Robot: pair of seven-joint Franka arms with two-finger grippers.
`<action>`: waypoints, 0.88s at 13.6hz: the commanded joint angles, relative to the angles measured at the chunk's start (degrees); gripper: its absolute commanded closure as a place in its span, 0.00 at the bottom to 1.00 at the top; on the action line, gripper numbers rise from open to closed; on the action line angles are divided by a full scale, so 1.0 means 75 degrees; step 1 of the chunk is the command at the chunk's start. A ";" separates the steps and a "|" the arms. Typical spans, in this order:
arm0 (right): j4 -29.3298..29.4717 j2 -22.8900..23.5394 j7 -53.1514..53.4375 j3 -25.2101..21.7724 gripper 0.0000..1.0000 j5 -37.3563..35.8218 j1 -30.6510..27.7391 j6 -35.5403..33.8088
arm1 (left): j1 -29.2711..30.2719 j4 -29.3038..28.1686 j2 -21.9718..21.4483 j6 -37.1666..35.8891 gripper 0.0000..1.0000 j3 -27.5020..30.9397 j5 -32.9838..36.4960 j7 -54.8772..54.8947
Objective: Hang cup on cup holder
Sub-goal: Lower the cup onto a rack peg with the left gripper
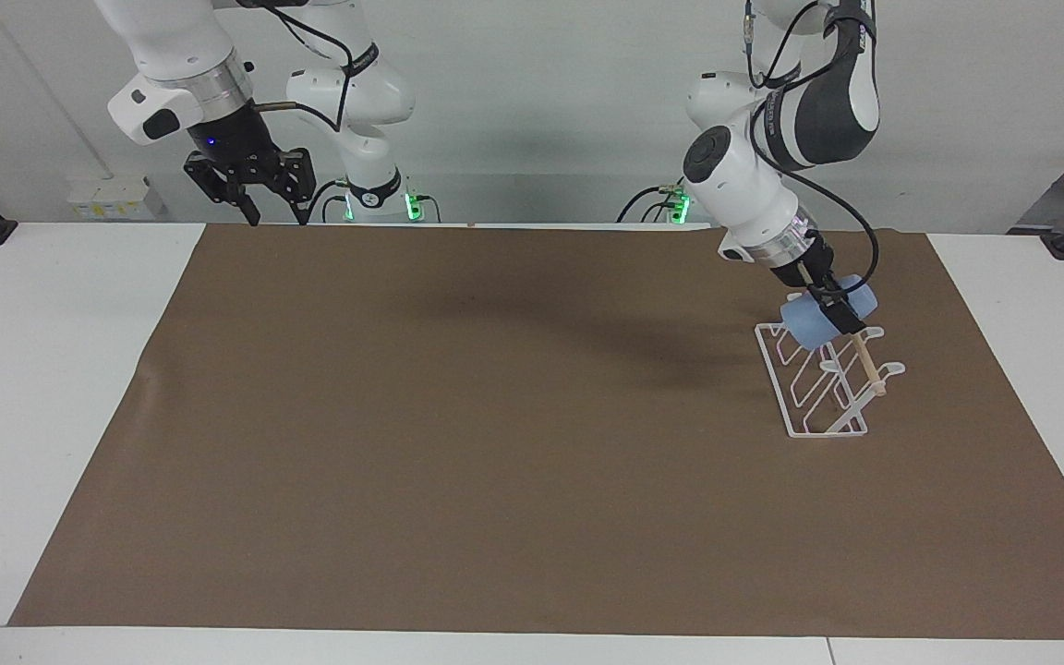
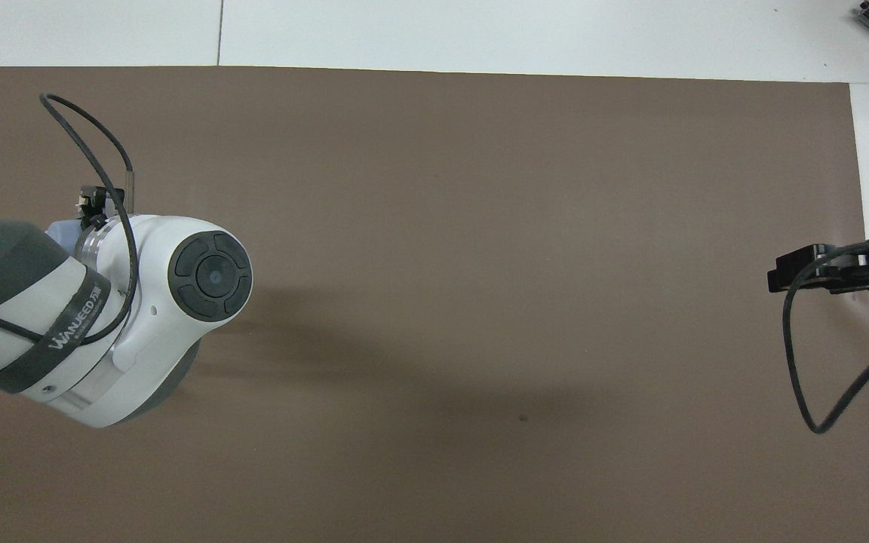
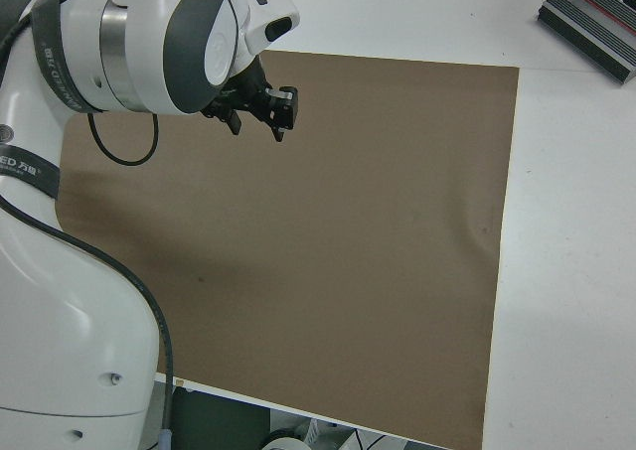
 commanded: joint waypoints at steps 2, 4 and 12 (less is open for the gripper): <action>-0.1210 -0.0559 -0.0462 0.0085 0.34 -0.0111 -0.0298 0.0840 | 0.0332 -0.0207 -0.0083 0.0432 1.00 -0.0020 0.0196 -0.0128; -0.1681 -0.0712 -0.0521 0.0085 0.34 -0.0099 -0.0299 0.1205 | 0.0589 -0.0358 -0.0095 0.0770 1.00 -0.0020 0.0243 -0.0069; -0.1589 -0.0689 -0.0498 0.0074 0.00 -0.0158 -0.0310 0.1218 | 0.0942 -0.0734 -0.0142 0.1511 1.00 -0.0020 0.0372 -0.0069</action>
